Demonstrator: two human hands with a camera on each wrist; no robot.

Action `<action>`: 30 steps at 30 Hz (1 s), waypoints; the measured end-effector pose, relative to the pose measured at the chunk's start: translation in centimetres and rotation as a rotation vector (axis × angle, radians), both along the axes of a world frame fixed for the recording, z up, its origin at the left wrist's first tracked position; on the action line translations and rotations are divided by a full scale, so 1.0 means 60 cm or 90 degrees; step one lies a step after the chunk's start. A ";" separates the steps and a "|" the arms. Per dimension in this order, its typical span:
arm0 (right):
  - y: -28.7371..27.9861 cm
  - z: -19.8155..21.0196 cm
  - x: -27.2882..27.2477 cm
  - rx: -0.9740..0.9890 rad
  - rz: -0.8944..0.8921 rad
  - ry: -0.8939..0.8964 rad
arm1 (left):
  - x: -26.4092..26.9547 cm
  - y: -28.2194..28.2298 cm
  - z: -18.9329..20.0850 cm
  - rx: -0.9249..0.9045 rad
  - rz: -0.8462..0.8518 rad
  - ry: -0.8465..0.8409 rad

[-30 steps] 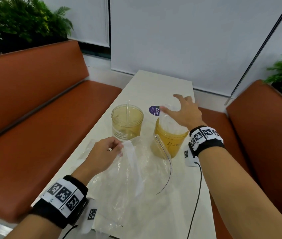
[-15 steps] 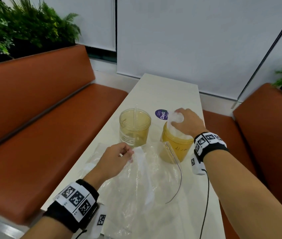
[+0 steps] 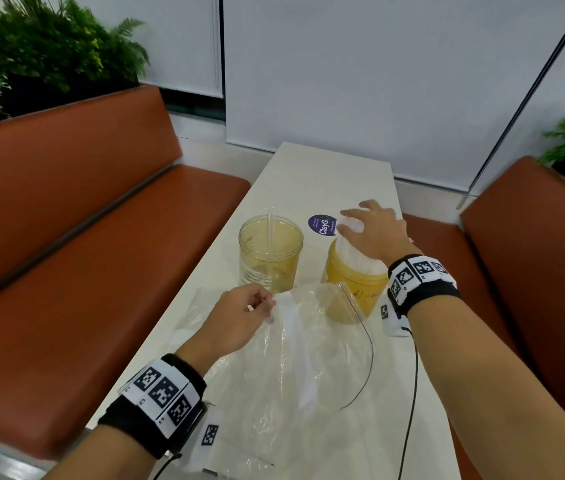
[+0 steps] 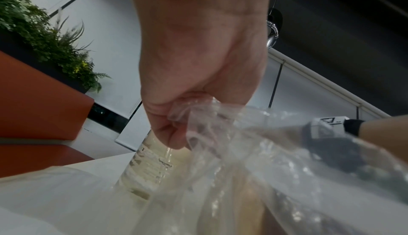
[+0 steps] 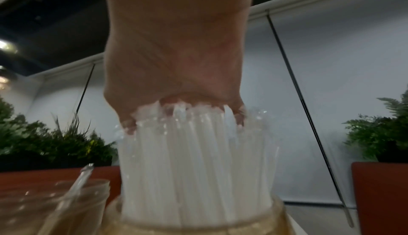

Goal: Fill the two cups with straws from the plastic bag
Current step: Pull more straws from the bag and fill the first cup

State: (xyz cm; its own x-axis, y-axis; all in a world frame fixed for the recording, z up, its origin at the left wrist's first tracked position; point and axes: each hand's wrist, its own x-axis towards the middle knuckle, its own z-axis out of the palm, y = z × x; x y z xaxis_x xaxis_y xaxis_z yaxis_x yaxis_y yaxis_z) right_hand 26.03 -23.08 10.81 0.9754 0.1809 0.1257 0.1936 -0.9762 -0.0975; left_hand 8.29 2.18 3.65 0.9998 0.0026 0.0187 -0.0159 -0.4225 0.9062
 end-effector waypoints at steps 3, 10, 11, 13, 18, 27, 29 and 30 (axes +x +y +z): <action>-0.014 -0.009 -0.011 -0.012 -0.008 0.048 | 0.003 0.000 -0.002 -0.004 -0.016 0.005; -0.030 -0.031 -0.035 0.040 -0.080 -0.049 | 0.017 -0.017 0.000 -0.005 -0.060 0.011; -0.033 -0.033 -0.035 0.073 -0.087 -0.100 | 0.017 -0.018 0.000 -0.006 -0.067 0.008; -0.036 -0.032 -0.039 0.149 -0.089 -0.147 | 0.016 -0.019 0.001 -0.010 -0.075 0.001; -0.040 -0.032 -0.086 0.167 -0.078 -0.111 | 0.009 -0.022 0.003 -0.036 -0.107 -0.007; -0.040 -0.040 -0.268 0.310 -0.226 0.237 | -0.003 -0.035 0.017 -0.136 -0.049 -0.071; -0.045 -0.062 -0.284 0.509 -0.183 0.240 | -0.007 -0.036 0.011 -0.088 -0.028 -0.106; -0.051 -0.064 -0.291 0.548 -0.179 0.198 | -0.009 -0.035 0.007 -0.041 -0.010 -0.125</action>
